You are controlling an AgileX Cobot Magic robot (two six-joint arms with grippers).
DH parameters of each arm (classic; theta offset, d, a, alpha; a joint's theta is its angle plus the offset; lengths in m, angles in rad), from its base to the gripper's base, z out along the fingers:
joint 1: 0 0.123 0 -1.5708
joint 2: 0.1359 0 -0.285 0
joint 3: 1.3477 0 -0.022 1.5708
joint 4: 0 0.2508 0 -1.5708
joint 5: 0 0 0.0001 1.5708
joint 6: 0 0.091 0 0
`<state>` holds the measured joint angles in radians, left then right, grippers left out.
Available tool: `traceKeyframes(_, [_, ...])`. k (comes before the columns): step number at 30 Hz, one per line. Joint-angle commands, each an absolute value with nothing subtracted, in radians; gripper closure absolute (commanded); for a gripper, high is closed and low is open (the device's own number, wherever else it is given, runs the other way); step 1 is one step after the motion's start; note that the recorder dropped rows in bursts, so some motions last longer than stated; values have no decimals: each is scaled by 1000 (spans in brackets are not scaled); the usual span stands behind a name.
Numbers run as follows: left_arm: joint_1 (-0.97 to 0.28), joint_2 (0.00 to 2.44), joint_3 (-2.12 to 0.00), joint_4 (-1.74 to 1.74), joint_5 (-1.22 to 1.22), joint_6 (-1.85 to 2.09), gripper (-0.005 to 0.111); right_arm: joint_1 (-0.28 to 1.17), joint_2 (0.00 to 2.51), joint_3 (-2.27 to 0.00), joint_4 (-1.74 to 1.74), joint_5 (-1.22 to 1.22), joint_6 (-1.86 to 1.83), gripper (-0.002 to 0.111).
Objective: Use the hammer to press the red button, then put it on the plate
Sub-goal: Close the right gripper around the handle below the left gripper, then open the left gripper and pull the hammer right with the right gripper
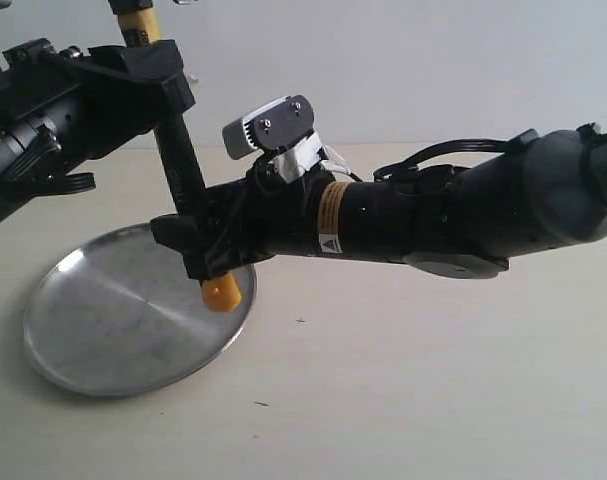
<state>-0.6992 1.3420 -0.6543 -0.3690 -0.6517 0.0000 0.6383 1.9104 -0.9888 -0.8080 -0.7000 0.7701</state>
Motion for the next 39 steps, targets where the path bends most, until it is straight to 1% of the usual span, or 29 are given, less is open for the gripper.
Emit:
traceKeyframes(1, [-697, 1321, -662, -349, -715, -8, 107, 640, 1918, -994, -781, -707, 762, 66])
traceKeyframes(5, [-697, 1321, -662, -349, -715, -8, 107, 640, 1918, -994, -781, -710, 762, 101])
traceKeyframes(6, [-697, 1321, -662, -349, -715, -8, 107, 640, 1918, -994, -781, -714, 762, 108])
traceKeyframes(13, [-697, 1321, -662, -323, -715, -8, 107, 640, 1918, -994, -782, -716, 810, 108])
traceKeyframes(19, [-697, 1321, -662, -301, -715, -8, 106, 640, 1918, -994, -798, -799, 871, 108])
traceKeyframes(20, [-697, 1321, -662, -297, -715, -8, 104, 640, 1918, -994, -798, -814, 880, 108])
traceKeyframes(22, [-697, 1321, -662, -285, -715, -8, 95, 640, 1918, -994, -794, -828, 895, 108])
traceKeyframes(27, [-697, 1321, -662, -277, -715, -8, 59, 640, 1918, -994, -789, -872, 895, 108])
traceKeyframes(29, [-697, 1321, -662, -277, -715, -8, 47, 640, 1918, -994, -775, -900, 908, 108])
traceKeyframes(31, [-697, 1321, -662, -277, -715, -8, 37, 640, 1918, -994, -741, -926, 919, 108])
traceKeyframes(33, [-697, 1321, -662, -277, -715, -8, 31, 640, 1918, -994, -698, -938, 926, 108])
traceKeyframes(34, [-697, 1321, -662, -277, -715, 0, 30, 640, 1918, -994, -675, -938, 926, 108])
traceKeyframes(39, [-697, 1321, -662, -277, -715, 29, 30, 640, 1918, -994, -591, -941, 926, 108])
